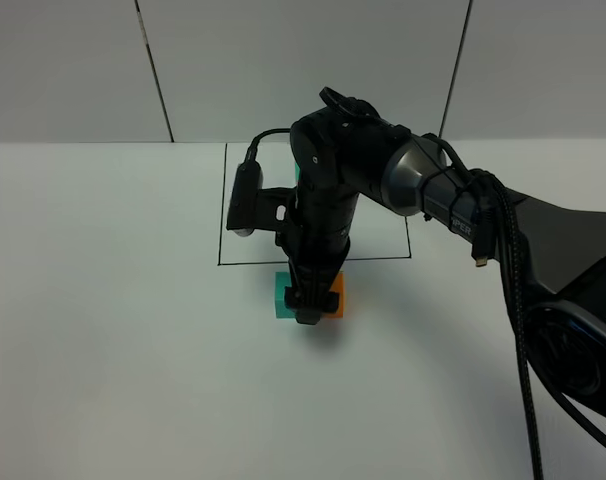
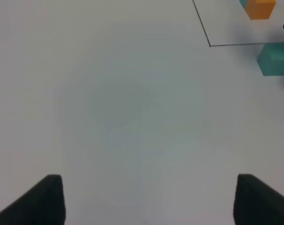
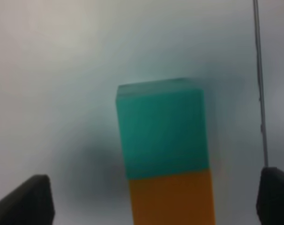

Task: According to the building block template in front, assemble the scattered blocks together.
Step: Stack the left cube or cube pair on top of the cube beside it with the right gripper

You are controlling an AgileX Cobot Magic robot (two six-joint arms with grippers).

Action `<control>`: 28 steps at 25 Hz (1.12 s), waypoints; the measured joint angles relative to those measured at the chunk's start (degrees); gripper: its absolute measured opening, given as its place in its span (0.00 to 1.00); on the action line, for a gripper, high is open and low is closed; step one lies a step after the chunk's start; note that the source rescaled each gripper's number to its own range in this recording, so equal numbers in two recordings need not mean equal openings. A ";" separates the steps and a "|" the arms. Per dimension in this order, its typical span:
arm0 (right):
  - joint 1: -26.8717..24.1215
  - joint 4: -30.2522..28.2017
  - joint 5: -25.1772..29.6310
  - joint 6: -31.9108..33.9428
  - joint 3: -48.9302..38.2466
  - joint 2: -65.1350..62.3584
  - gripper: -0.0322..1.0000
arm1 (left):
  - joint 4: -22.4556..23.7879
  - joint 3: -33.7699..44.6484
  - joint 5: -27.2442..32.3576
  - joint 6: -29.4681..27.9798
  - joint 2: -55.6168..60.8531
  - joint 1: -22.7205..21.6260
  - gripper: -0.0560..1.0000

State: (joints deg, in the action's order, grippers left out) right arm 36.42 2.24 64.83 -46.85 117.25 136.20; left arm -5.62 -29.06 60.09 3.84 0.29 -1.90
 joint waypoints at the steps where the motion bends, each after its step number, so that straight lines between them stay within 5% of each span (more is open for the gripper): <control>1: 0.00 -0.54 -0.62 -0.06 0.00 0.35 0.73 | 0.00 0.00 0.00 0.00 0.00 0.00 0.68; 15: 0.00 -2.71 -2.99 -0.43 0.44 5.04 0.67 | 0.00 0.00 0.00 0.00 0.00 0.00 0.68; 18: 0.00 -2.78 -3.11 -0.43 0.44 5.04 0.47 | 0.00 0.00 0.00 0.00 0.00 0.00 0.68; 21: 0.00 -2.83 -3.11 -0.29 0.44 5.04 0.06 | 0.00 0.00 0.00 0.00 0.00 0.00 0.68; 28: -0.05 -1.75 -2.90 3.42 0.44 4.62 0.04 | 0.00 0.00 0.00 0.00 0.00 0.00 0.68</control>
State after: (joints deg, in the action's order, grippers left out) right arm 36.37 0.49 61.93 -43.44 117.68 140.82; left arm -5.62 -29.06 60.09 3.84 0.29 -1.90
